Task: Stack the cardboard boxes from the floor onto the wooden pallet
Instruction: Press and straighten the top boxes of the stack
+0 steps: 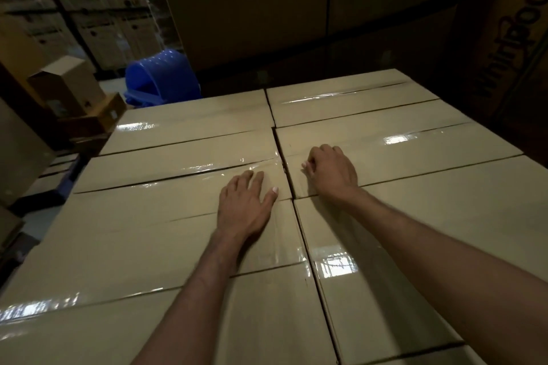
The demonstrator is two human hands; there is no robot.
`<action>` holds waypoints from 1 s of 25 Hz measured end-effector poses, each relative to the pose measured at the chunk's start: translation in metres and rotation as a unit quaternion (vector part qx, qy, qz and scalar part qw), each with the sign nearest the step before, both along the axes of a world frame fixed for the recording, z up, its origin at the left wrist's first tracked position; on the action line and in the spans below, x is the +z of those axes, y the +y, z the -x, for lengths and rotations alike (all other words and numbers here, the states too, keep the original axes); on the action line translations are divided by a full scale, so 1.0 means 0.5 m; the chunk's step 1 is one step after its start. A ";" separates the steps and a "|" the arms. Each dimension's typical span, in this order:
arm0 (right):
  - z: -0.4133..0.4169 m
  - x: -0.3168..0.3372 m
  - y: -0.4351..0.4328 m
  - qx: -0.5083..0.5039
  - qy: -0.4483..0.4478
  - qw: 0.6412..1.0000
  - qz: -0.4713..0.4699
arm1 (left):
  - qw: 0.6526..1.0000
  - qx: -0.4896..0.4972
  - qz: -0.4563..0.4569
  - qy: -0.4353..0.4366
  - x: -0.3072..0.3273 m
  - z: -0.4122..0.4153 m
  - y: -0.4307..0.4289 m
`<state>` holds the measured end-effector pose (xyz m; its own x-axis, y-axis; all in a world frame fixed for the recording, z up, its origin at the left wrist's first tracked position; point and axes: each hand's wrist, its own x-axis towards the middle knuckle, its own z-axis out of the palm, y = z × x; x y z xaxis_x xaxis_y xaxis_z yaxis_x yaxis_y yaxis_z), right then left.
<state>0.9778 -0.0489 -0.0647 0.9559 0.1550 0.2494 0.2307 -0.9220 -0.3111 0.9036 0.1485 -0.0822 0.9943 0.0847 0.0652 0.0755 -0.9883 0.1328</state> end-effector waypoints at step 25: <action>-0.250 -0.033 0.065 0.103 0.142 0.979 0.101 | 1.000 0.016 0.013 -0.015 -0.049 -0.188 0.043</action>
<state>1.1025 -0.0162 -0.0811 0.9252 0.3716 -0.0770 0.3500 -0.9140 -0.2054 0.9977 0.1703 -0.1065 0.9886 0.1182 0.0929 0.1021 -0.9815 0.1618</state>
